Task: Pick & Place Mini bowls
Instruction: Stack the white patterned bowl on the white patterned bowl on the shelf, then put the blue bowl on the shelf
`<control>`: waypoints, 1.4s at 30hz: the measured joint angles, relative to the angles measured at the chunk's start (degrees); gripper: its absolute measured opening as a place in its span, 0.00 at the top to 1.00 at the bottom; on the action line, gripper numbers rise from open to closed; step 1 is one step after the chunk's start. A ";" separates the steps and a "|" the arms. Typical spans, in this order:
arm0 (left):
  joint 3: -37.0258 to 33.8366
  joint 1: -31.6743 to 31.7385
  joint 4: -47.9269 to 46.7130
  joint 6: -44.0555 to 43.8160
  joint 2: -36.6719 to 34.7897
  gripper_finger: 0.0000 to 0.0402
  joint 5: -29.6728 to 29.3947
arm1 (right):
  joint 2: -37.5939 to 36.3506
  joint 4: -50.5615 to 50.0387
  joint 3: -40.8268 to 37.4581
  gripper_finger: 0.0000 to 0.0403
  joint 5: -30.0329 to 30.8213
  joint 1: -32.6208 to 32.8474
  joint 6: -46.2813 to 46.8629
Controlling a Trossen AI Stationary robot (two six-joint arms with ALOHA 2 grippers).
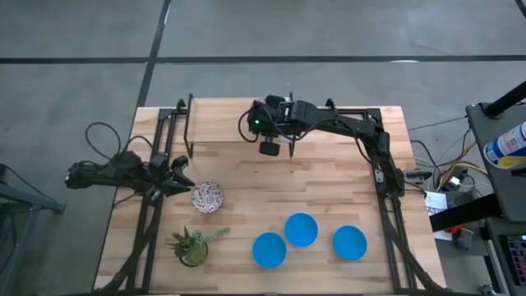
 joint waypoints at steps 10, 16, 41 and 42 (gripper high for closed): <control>-0.01 0.00 0.00 0.00 0.01 0.78 0.00 | 0.00 0.30 -0.44 0.90 2.31 0.00 -0.60; 0.00 0.00 0.02 0.00 0.00 0.78 0.00 | 0.00 2.01 -0.30 0.81 2.72 0.39 -0.68; 0.00 0.00 0.02 0.00 0.02 0.78 0.00 | -0.70 -5.39 8.29 0.76 -14.09 12.94 19.58; 0.00 0.00 0.02 0.00 0.01 0.78 0.00 | -0.70 -6.22 8.10 0.76 -15.49 13.99 20.45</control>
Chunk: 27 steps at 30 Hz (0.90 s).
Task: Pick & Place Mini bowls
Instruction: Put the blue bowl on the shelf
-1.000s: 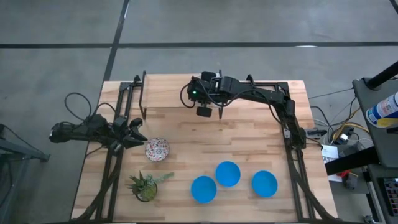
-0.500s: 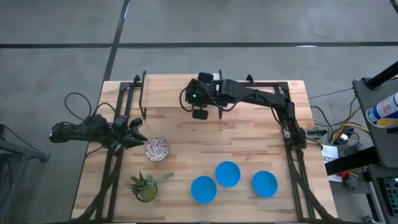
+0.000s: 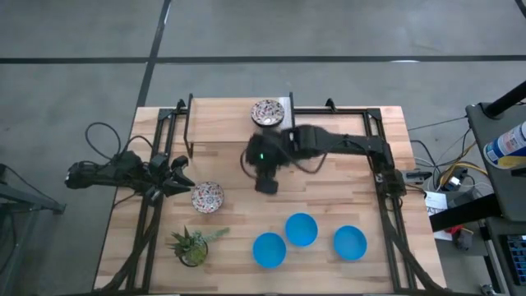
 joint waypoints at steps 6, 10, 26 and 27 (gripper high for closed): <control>-0.01 0.00 -0.02 0.78 -0.01 0.78 -1.41 | 0.00 -3.82 -1.34 0.78 -1.15 7.10 4.10; -0.01 0.00 0.02 -0.75 -0.01 0.78 -2.74 | -0.02 -6.63 -2.93 0.79 -1.81 12.22 5.22; -0.01 0.00 0.07 -20.55 -0.01 0.78 -3.23 | -0.02 -3.29 -20.24 0.75 -4.15 26.11 25.55; 0.00 0.00 0.04 -20.68 -0.01 0.78 -3.23 | -0.02 -2.97 -21.46 0.74 -4.15 26.94 26.20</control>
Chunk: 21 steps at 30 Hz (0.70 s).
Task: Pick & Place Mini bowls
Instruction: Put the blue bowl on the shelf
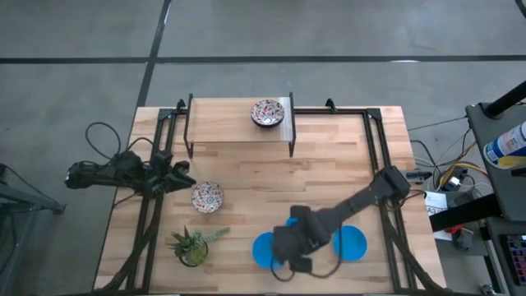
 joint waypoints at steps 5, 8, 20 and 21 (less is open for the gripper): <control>-0.02 0.00 -0.01 -0.03 0.00 0.78 -0.01 | 0.00 3.99 -6.28 0.69 -0.39 2.74 1.51; 0.00 0.00 0.00 -0.25 0.00 0.78 -0.54 | 0.00 6.37 -9.75 0.67 -0.39 3.00 1.44; -0.01 0.00 0.00 -0.39 0.00 0.78 -0.94 | 0.04 15.19 -21.15 0.68 -4.43 2.61 1.65; -0.01 0.00 0.00 -0.39 0.01 0.78 -1.05 | 0.04 15.02 -21.66 0.69 -4.46 2.57 1.63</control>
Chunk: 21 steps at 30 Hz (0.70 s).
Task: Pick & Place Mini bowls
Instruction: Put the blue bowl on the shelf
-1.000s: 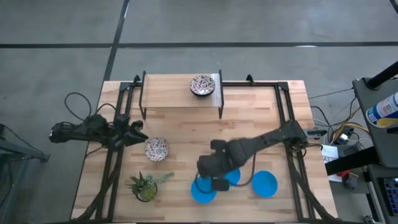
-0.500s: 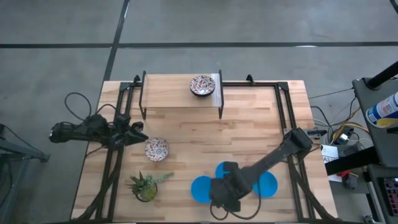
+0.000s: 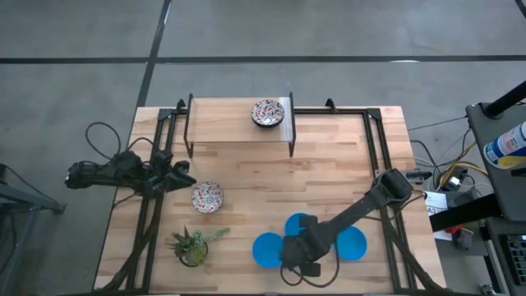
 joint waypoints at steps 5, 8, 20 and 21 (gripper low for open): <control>0.01 0.00 0.00 -7.20 -0.01 0.78 -1.65 | 0.02 0.10 -0.59 0.77 0.08 -0.96 -0.66; 0.01 0.02 -0.02 -8.23 0.01 0.78 -5.08 | 0.02 0.14 -1.00 0.86 0.05 -2.03 -0.64; -0.01 0.00 0.47 -10.66 -0.01 0.78 -7.06 | -2.12 -3.99 6.14 0.98 -0.28 -7.88 -11.23; 0.00 0.01 0.63 -10.67 0.00 0.78 -7.06 | -2.46 -4.32 7.81 0.98 0.05 -8.58 -12.17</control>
